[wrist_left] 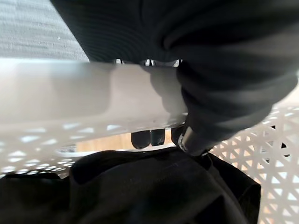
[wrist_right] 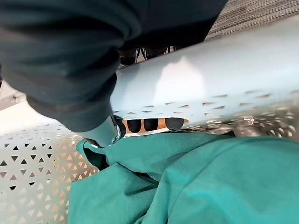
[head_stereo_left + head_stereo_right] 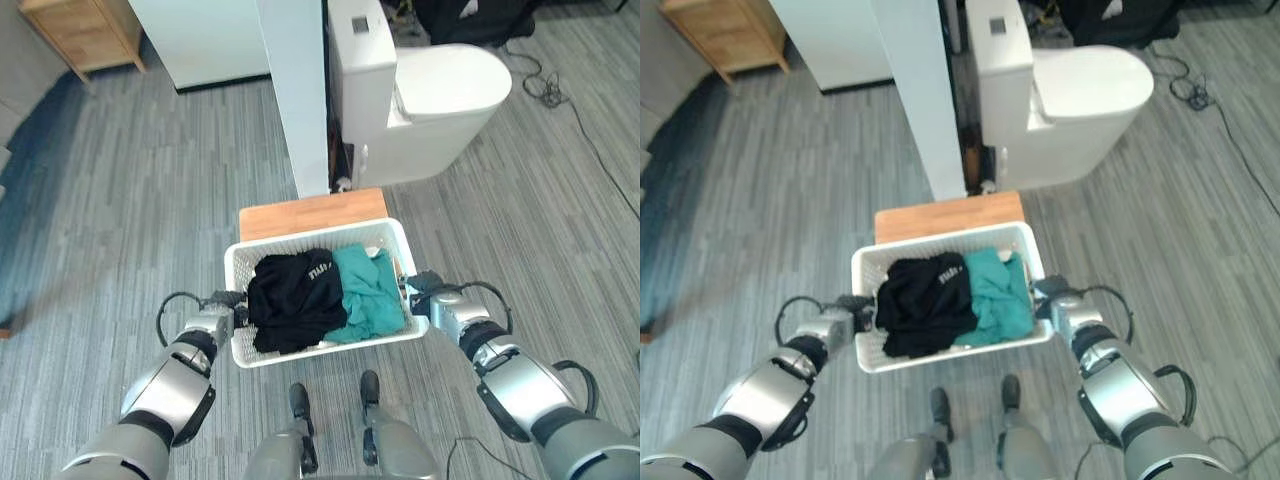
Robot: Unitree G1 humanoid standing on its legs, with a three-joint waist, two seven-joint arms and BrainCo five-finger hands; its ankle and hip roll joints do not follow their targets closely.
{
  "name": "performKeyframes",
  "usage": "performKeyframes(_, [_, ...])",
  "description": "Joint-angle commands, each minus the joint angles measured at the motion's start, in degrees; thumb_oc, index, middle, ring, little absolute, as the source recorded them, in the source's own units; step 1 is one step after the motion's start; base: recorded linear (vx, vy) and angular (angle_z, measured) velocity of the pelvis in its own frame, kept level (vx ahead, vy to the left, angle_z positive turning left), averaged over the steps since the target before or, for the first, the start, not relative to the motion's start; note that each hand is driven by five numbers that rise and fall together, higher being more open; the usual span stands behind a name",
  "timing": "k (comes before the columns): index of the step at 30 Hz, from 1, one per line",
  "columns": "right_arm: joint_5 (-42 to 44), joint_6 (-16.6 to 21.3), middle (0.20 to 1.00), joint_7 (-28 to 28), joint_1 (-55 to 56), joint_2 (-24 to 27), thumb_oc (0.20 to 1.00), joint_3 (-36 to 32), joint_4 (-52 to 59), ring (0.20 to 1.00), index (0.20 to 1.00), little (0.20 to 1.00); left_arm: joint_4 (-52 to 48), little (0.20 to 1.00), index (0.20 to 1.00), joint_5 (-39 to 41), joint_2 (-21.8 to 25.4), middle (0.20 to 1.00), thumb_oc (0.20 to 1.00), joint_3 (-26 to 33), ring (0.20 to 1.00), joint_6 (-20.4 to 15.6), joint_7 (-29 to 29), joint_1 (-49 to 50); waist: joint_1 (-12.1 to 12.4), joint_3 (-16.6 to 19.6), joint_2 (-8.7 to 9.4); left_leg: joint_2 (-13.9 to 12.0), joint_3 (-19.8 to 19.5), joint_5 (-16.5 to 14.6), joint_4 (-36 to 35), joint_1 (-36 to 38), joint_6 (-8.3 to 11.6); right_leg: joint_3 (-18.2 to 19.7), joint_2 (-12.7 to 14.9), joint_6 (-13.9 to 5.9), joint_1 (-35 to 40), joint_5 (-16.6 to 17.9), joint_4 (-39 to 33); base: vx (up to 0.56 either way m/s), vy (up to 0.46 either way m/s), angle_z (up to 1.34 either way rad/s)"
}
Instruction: Grab the laundry basket,head to the washer,open it,put in the laundry and shut it.
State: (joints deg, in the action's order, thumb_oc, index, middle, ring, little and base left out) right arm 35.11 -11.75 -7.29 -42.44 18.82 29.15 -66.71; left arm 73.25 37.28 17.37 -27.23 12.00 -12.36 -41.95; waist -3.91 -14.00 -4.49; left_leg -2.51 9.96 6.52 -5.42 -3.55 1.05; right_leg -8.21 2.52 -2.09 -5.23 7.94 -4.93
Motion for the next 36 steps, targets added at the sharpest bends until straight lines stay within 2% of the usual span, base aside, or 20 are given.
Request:
performKeyframes(1, [1.50,0.84,0.200,8.29,-2.69,-4.62,0.200,-4.12,-2.11,0.200,0.200,0.200,3.10,0.200,0.200,-2.10,-3.47,0.200,0.200,1.19,0.200,-1.84,8.01,-6.20,0.20,4.50,1.25,-0.51,-4.25,-4.06,0.69,1.94,3.14,0.52,5.70,-7.64,3.82,-7.63,2.68,0.03,0.028,0.12])
performKeyframes(4, [-1.87,0.30,0.200,8.83,-2.24,-3.58,0.200,-3.75,-3.37,0.200,0.200,0.200,2.58,0.200,0.200,-2.84,-3.80,0.200,0.200,0.76,0.200,-1.96,8.19,-5.23,0.71,5.41,1.54,0.38,-7.17,-5.37,1.34,3.03,2.45,1.82,5.56,-7.65,4.07,-7.23,2.48,-0.01,0.050,-0.04])
performKeyframes(8, [-2.36,0.09,0.200,9.35,-3.19,-3.39,0.200,-3.88,-5.83,0.200,0.200,0.200,3.16,0.200,0.200,-3.11,-5.23,0.200,0.200,0.10,0.200,-2.18,8.26,-5.90,1.05,4.91,2.70,4.49,-16.10,-9.39,7.14,1.80,2.16,5.56,6.15,-7.85,2.81,-5.23,1.99,-0.07,0.073,-0.23])
performKeyframes(9, [-2.19,-0.23,0.200,9.63,-3.84,-3.18,0.200,-4.23,-6.50,0.200,0.200,0.200,3.74,0.200,0.200,-3.50,-5.33,0.200,0.200,0.17,0.200,-2.10,8.61,-6.25,0.90,4.85,2.90,5.23,-17.03,-10.57,8.41,1.30,1.77,6.89,6.28,-8.00,2.27,-4.82,2.15,-0.09,0.093,-0.40])
performKeyframes(11, [-1.04,-0.05,0.200,9.18,-4.81,-3.04,0.200,-5.20,-7.44,0.200,0.200,0.200,4.22,0.200,0.200,-3.58,-5.90,0.200,0.200,-0.46,0.200,-2.17,8.71,-7.20,0.54,4.45,3.10,6.34,-17.72,-10.90,9.83,0.50,1.23,8.57,6.59,-8.39,0.56,-3.93,3.40,-0.11,0.105,-0.81])
performKeyframes(16, [-1.92,0.12,0.200,8.63,-4.54,-3.63,0.200,-7.18,-7.12,0.200,0.200,0.200,4.35,0.200,0.200,-5.94,-5.24,0.200,0.200,0.34,0.200,-2.09,9.23,-5.69,-1.03,4.12,3.58,7.42,-12.77,-11.53,9.93,-0.14,-0.30,12.14,8.04,-10.57,-2.95,-0.72,3.73,-0.10,0.137,-0.60])
performKeyframes(17, [-2.17,0.07,0.200,8.59,-4.30,-3.78,0.200,-7.32,-7.04,0.200,0.200,0.200,4.21,0.200,0.200,-6.20,-4.92,0.200,0.200,0.40,0.200,-2.22,9.33,-5.11,-1.13,4.19,3.60,7.27,-11.19,-11.41,9.58,0.01,-0.55,12.13,8.45,-11.04,-3.71,0.06,3.57,-0.12,0.139,-0.91])
performKeyframes(18, [-2.84,0.10,0.200,8.32,-3.99,-4.47,0.200,-7.29,-6.40,0.200,0.200,0.200,3.81,0.200,0.200,-6.27,-3.81,0.200,0.200,0.55,0.200,-2.24,9.10,-4.18,-0.27,3.78,3.43,6.05,-7.38,-11.32,8.89,0.74,-0.82,8.47,9.10,-10.92,-4.97,0.59,3.77,-0.10,0.089,-1.06])
performKeyframes(20, [-2.84,0.10,0.200,8.31,-4.00,-4.50,0.200,-7.31,-6.40,0.200,0.200,0.200,3.81,0.200,0.200,-6.27,-3.78,0.200,0.200,0.54,0.200,-2.24,9.10,-4.19,-0.24,3.94,3.54,6.15,-7.32,-11.12,8.80,0.54,-0.82,8.56,9.18,-10.92,-5.23,0.70,3.76,-0.06,0.040,-1.25])
performKeyframes(21, [-3.40,0.13,0.200,8.28,-3.77,-4.66,0.200,-7.23,-6.33,0.200,0.200,0.200,3.64,0.200,0.200,-6.24,-3.24,0.200,0.200,0.69,0.200,-2.14,9.03,-4.01,0.31,3.59,3.22,5.34,-5.61,-10.75,8.65,0.70,-0.87,3.88,9.54,-10.49,-5.92,-0.09,5.33,-0.16,0.098,-1.39])
performKeyframes(22, [-3.79,-0.09,0.200,8.61,-2.93,-4.57,0.200,-7.20,-5.70,0.200,0.200,0.200,3.87,0.200,0.200,-6.85,-2.16,0.200,0.200,0.83,0.200,-1.46,9.49,-3.99,0.65,3.25,2.60,4.24,-2.84,-9.30,7.66,1.12,-1.02,-1.26,9.43,-9.30,-5.21,-2.86,8.94,-0.21,0.117,-1.44])
performKeyframes(24, [-3.85,0.01,0.200,8.65,-2.12,-4.31,0.200,-7.59,-5.95,0.200,0.200,0.200,3.99,0.200,0.200,-7.61,-1.95,0.200,0.200,0.70,0.200,-1.35,10.05,-3.90,0.54,3.47,2.36,3.35,-0.87,-8.05,6.27,1.89,-1.21,-0.35,7.29,-8.44,-3.37,-5.92,13.01,-0.15,0.065,-1.04])
performKeyframes(25, [-3.85,0.01,0.200,8.65,-2.14,-4.32,0.200,-7.60,-5.95,0.200,0.200,0.200,3.99,0.200,0.200,-7.61,-1.93,0.200,0.200,0.70,0.200,-1.35,10.06,-3.91,0.62,3.57,2.39,3.37,-0.79,-7.92,6.23,1.75,-1.20,-0.27,7.29,-8.42,-3.55,-5.79,12.96,-0.11,0.018,-0.70])
performKeyframes(26, [-3.89,0.27,0.200,8.44,-1.15,-4.12,0.200,-8.14,-6.57,0.200,0.200,0.200,4.14,0.200,0.200,-7.86,-1.70,0.200,0.200,0.70,0.200,-1.26,10.09,-3.79,0.75,4.33,2.34,2.69,1.06,-6.99,4.65,2.20,-1.20,-0.60,5.97,-7.76,-1.34,-7.89,14.17,-0.12,-0.012,-0.49])
performKeyframes(28, [-4.41,0.35,0.200,8.38,-0.45,-3.66,0.200,-8.57,-7.43,0.200,0.200,0.200,4.26,0.200,0.200,-7.75,-1.35,0.200,0.200,0.68,0.200,-0.99,10.24,-3.98,1.33,5.30,2.51,1.81,3.48,-5.88,3.46,1.96,-0.91,-3.14,5.17,-7.18,1.56,-9.99,13.80,-0.15,-0.049,-0.56])
performKeyframes(31, [-5.09,0.39,0.200,8.32,0.04,-3.27,0.200,-9.11,-7.47,0.200,0.200,0.200,4.52,0.200,0.200,-7.38,-1.02,0.200,0.200,1.46,0.200,-0.94,10.14,-3.90,2.24,6.17,3.23,0.66,7.97,-5.54,4.04,1.45,-0.24,-7.86,5.36,-7.36,5.04,-9.99,9.70,-0.12,-0.104,-0.81])
performKeyframes(32, [-5.86,0.23,0.200,8.65,0.53,-2.89,0.200,-9.09,-7.34,0.200,0.200,0.200,4.05,0.200,0.200,-7.28,-1.19,0.200,0.200,2.03,0.200,-1.12,10.20,-3.49,2.05,6.39,3.19,-0.13,10.13,-5.55,4.85,1.74,0.09,-7.79,4.92,-7.23,4.92,-10.03,8.21,-0.07,-0.106,-1.21])
performKeyframes(33, [-5.86,0.23,0.200,8.65,0.55,-2.88,0.200,-9.08,-7.33,0.200,0.200,0.200,4.04,0.200,0.200,-7.29,-1.20,0.200,0.200,2.03,0.200,-1.11,10.19,-3.47,2.10,6.40,3.18,-0.15,10.18,-5.57,4.88,1.74,0.10,-7.74,4.89,-7.22,4.92,-10.01,8.18,0.00,-0.147,-1.14])
performKeyframes(34, [-6.18,0.17,0.200,8.71,2.22,-2.11,0.200,-9.65,-7.11,0.200,0.200,0.200,3.49,0.200,0.200,-7.33,-1.51,0.200,0.200,2.33,0.200,-1.32,10.52,-2.81,0.90,6.63,3.22,-0.79,10.27,-5.49,5.77,2.00,0.48,-5.61,3.51,-6.45,5.20,-10.63,7.45,0.04,-0.151,-0.81])
performKeyframes(36, [-6.36,0.24,0.200,8.72,2.75,-1.95,0.200,-9.79,-6.84,0.200,0.200,0.200,3.26,0.200,0.200,-7.44,-1.62,0.200,0.200,2.76,0.200,-1.47,10.46,-2.31,0.36,6.64,3.25,-1.07,9.86,-5.44,5.95,2.37,0.73,-5.02,2.96,-6.12,5.68,-10.52,6.76,0.02,-0.159,-0.55])
